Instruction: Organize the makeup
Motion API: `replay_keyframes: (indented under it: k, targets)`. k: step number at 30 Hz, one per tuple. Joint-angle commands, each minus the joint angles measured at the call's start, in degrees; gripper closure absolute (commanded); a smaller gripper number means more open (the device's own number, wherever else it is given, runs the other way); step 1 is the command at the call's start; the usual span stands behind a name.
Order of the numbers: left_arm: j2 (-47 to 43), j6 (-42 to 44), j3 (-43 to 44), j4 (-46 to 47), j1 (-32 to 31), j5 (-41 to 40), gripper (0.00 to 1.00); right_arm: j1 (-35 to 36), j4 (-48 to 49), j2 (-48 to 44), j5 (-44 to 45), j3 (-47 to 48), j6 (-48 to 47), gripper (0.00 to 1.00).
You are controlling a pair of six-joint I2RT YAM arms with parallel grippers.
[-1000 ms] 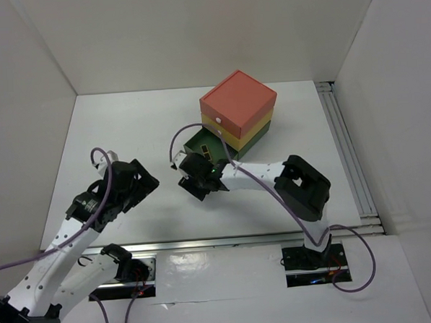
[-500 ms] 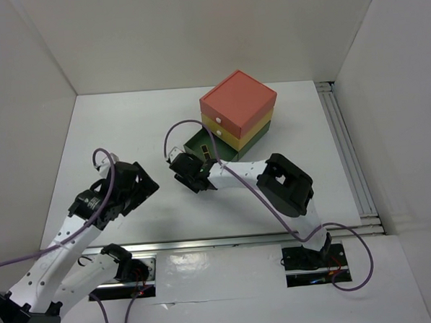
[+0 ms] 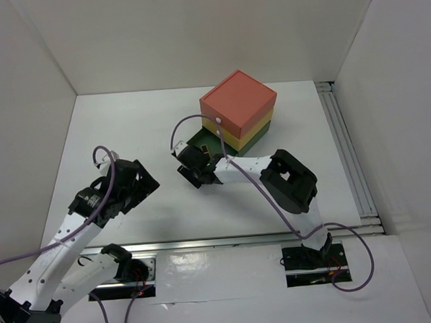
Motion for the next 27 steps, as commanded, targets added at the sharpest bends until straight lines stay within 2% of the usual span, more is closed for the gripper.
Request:
replay_keyframes:
  k: [1,6,12,13,14,16,20,21,22,27]
  targets:
    - [-0.2,1.2,2.6,0.2,0.4,-0.2,0.00,-1.0,0.1,-0.1,-2.9,-1.9,0.7,0.42]
    - [-1.4,1.2,3.1,0.2,0.4,-0.2,0.00,-2.2,0.8,-0.6,-2.2,-4.5,1.8,0.42]
    - [-1.9,1.2,3.7,-0.8,0.4,-0.7,0.01,-2.2,0.1,-2.4,-6.8,-6.5,2.8,0.48]
    - [-2.4,1.2,4.2,-1.3,0.4,-1.2,0.01,-2.2,0.1,-3.1,-8.5,-7.1,3.5,0.55]
    - [-2.4,1.2,4.2,-1.4,0.4,-1.3,0.01,-2.2,-0.5,-3.7,-8.6,-7.1,3.5,0.55]
    - [-2.4,1.2,4.2,-1.4,0.4,-1.3,0.01,-2.2,-0.5,-4.5,-9.1,-8.4,4.2,0.62]
    - [-1.8,1.2,4.2,-1.4,0.4,-1.8,0.01,-0.3,-0.5,-6.1,-9.1,-9.0,4.7,0.85]
    - [-1.3,1.2,4.2,-1.4,0.4,-1.8,0.01,-0.3,-0.5,-7.4,-8.1,-9.0,4.7,0.97]
    - [-1.3,1.2,4.2,-1.4,0.4,-1.8,0.01,0.2,-0.5,-8.0,-7.2,-9.0,4.7,1.00]
    - [2.3,0.0,4.7,-0.7,0.4,-1.3,0.00,0.7,0.0,-16.0,-6.7,-6.1,3.3,1.00]
